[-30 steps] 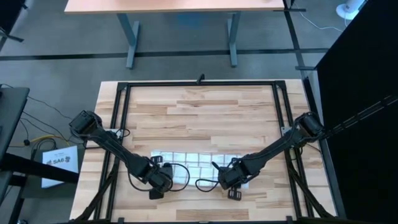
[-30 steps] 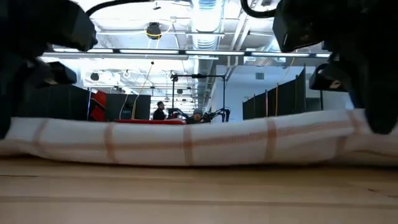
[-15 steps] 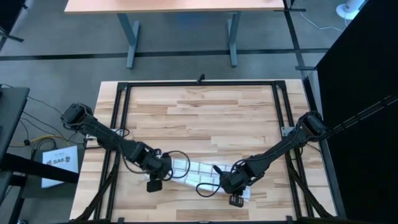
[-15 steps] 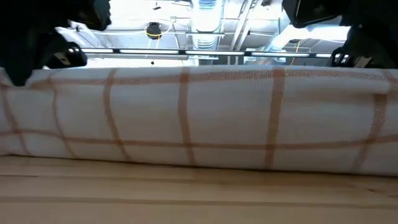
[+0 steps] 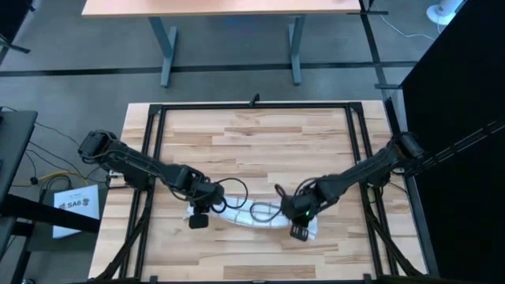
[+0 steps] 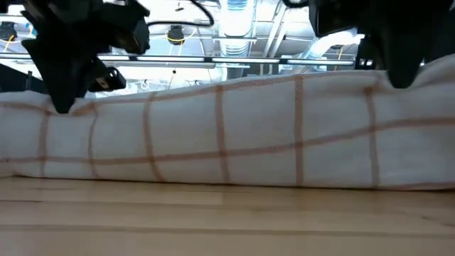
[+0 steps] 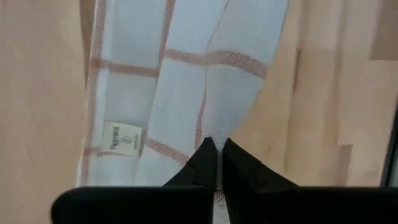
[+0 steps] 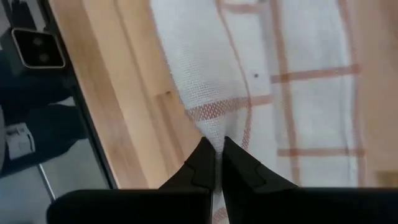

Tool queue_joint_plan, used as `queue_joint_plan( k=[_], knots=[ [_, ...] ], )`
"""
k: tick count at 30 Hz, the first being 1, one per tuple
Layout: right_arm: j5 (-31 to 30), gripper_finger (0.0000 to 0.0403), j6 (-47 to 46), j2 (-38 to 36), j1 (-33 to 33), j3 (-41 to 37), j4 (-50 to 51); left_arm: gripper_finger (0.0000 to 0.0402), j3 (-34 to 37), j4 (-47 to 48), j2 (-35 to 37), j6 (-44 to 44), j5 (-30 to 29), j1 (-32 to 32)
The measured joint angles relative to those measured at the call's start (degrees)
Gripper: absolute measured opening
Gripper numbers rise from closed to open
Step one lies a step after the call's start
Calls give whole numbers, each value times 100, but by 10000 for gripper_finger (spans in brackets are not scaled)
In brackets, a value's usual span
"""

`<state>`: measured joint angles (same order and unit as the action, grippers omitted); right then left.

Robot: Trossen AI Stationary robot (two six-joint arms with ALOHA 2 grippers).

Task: Roll towel
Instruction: Fold the white patterned towel

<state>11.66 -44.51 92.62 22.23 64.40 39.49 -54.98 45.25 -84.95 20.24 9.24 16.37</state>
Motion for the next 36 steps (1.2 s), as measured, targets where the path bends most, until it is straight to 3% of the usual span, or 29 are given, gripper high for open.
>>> queue_joint_plan(
  k=[11,24,31,36],
  knots=[
    [1132,3,281,-505,-1012,-1358,-851,0,457,-556,0,-773,176,-928],
    [2904,3,1619,-471,-2566,-2063,-1181,0,459,-576,-34,-1761,434,-1985],
    [2670,10,1879,-455,-2914,-2100,-1122,14,470,-652,-196,-1816,271,-2172],
    [2488,77,2096,-430,-3011,-2100,-913,69,470,-731,-359,-1890,171,-2167]
  ],
)
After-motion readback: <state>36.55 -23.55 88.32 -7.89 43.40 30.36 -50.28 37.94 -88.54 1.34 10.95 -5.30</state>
